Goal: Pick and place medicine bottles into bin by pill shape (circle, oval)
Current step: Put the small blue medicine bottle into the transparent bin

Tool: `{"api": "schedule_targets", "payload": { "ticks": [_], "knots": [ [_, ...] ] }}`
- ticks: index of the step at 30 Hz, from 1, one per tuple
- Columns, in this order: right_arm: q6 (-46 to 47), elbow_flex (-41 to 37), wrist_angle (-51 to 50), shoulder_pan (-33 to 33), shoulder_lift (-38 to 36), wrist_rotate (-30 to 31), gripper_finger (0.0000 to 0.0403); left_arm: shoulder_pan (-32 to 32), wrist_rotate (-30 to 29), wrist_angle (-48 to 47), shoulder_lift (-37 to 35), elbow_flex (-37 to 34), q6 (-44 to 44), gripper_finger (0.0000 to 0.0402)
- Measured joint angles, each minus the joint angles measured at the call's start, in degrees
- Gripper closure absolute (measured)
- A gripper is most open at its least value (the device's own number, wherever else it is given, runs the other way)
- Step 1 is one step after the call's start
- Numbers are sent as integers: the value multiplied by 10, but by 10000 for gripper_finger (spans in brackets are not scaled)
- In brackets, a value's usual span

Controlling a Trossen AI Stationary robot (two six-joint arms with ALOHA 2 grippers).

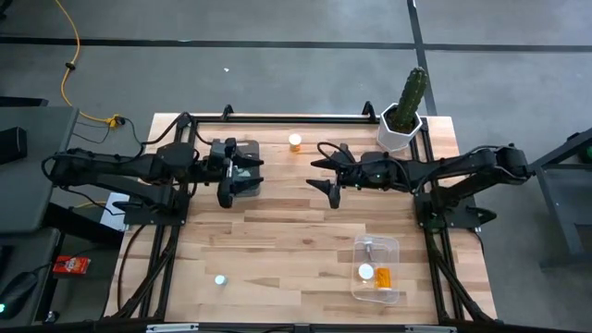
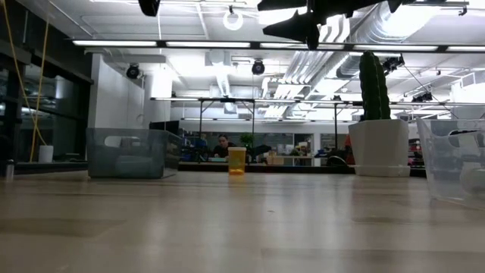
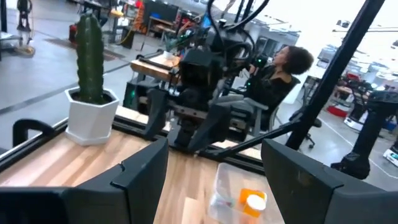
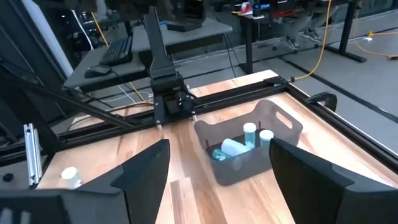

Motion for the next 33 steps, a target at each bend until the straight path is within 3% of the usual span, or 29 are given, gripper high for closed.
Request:
{"api": "schedule_targets", "payload": {
  "ticks": [5,12,16,22,28,33],
  "knots": [
    [-4,0,0,0,0,0,135,-14,-35,7,0,0,14,156],
    [-10,0,-1,0,0,0,135,-18,-38,1,0,0,-6,156],
    [-9,0,-2,0,0,1,135,-49,-38,-74,0,0,-50,156],
    [-9,0,-5,0,0,15,135,-150,-41,-206,16,47,-92,156],
    [-9,0,-21,-2,0,16,135,-295,-77,-411,87,115,-106,156],
    [-9,0,-31,-3,0,16,135,-398,-82,-463,163,118,-176,156]
  ]
}}
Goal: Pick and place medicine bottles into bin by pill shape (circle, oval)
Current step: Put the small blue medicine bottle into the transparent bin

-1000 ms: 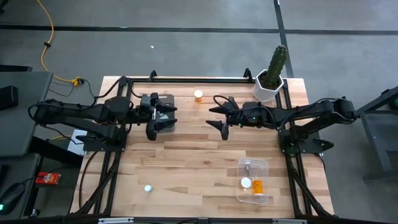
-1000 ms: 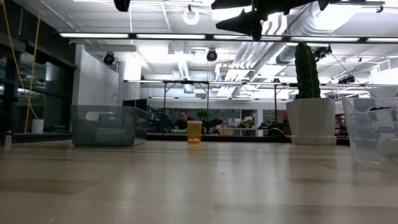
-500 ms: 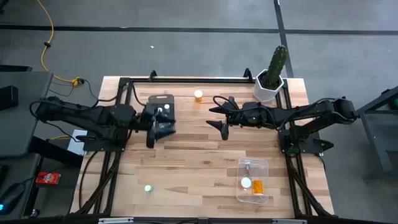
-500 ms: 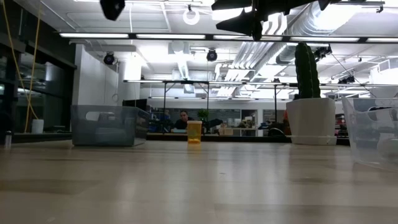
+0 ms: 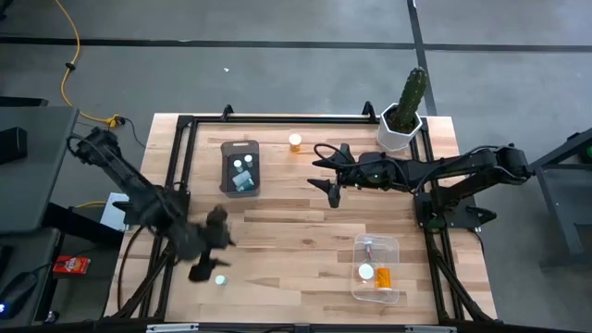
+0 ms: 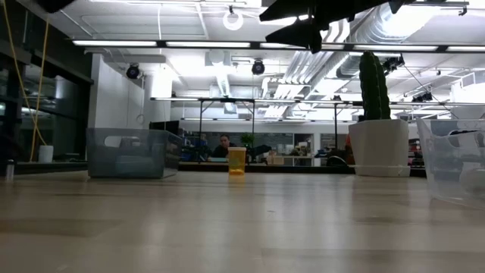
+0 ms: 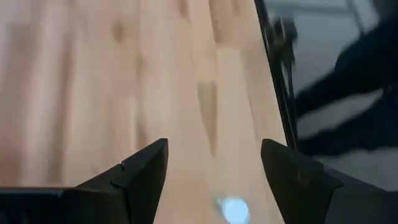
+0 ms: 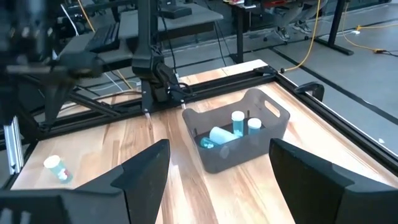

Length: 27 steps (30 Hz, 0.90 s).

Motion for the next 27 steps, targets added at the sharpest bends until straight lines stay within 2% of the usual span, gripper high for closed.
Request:
{"api": "schedule_targets", "payload": {
  "ticks": [5,11,20,27],
  "knots": [
    [0,0,-11,0,0,0,135,-70,0,-4,85,0,-63,156],
    [0,0,-24,0,0,0,135,-117,27,7,169,0,-102,156],
    [19,0,-25,0,0,19,135,-129,-11,4,238,0,-155,156],
    [30,0,-26,0,0,21,135,-134,-13,1,253,0,-167,158]
  ]
}}
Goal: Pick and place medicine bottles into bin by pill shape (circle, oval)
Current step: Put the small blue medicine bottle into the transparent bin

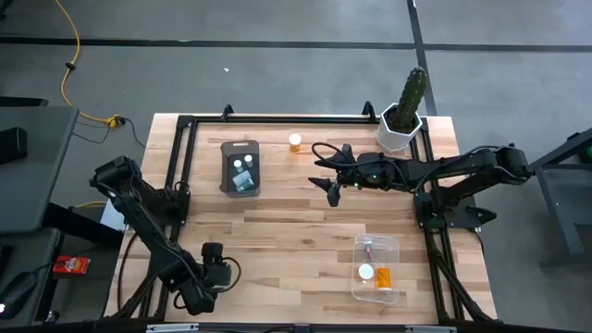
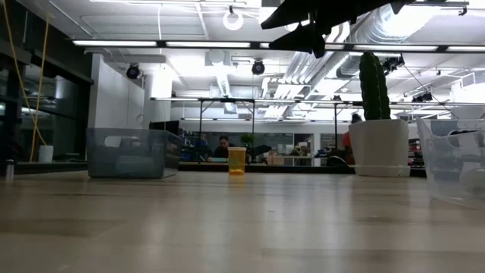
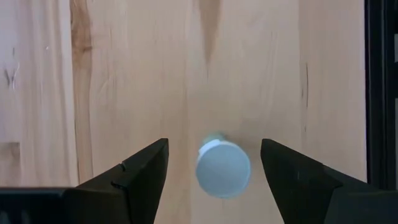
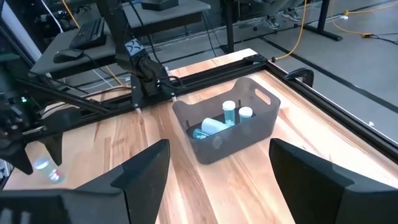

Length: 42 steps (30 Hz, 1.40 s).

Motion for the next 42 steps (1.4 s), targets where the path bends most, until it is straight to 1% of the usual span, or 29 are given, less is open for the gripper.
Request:
{"api": "schedule_targets", "payload": {
  "ticks": [3,12,19,24,26,29,30,32,35,38,40,42],
  "knots": [
    [0,0,-4,0,0,0,135,-4,-1,-6,0,0,-5,169],
    [0,0,-13,0,0,0,135,-10,-6,-21,0,0,-15,232],
    [0,0,-13,0,0,0,135,-9,-21,-21,0,0,-20,257],
    [0,0,-13,0,0,0,135,-8,-21,-22,-1,0,-23,276],
    [1,0,-12,0,0,0,135,-8,-17,-32,-14,0,-15,284],
    [19,0,5,0,0,0,135,1,-2,-61,-54,0,12,294],
    [21,0,13,0,0,0,135,4,-8,-74,-74,0,24,295],
    [21,0,24,0,0,-5,135,18,-39,-90,-121,0,46,296],
    [21,0,31,0,0,-5,135,59,-118,-98,-194,0,74,295],
    [22,0,31,1,0,-8,135,120,-204,-78,-260,0,104,294],
    [30,0,35,3,0,-23,135,169,-241,-49,-296,0,141,295],
    [46,0,42,3,0,-47,135,219,-262,-4,-327,0,196,295]
  ]
}}
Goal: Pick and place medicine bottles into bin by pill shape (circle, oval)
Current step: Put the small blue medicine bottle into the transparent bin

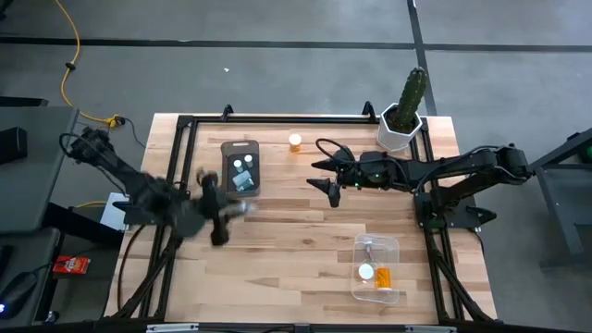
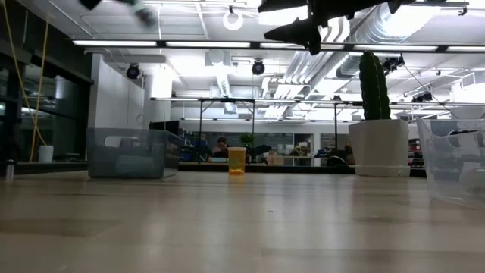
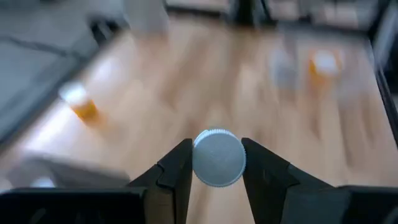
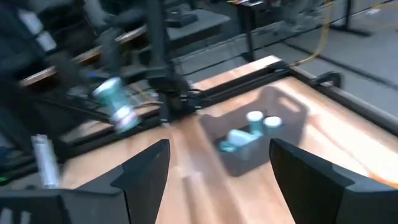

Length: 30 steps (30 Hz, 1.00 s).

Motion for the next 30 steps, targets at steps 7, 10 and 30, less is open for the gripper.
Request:
{"api": "schedule_targets", "payload": {
  "ticks": [7,10,30],
  "knots": [
    [11,0,30,7,0,-38,135,159,90,326,-68,-98,176,295],
    [11,0,41,11,0,-38,135,213,170,447,-62,-151,185,294],
    [-69,46,-14,11,0,-8,135,276,259,551,-9,-172,159,293]
  ]
}}
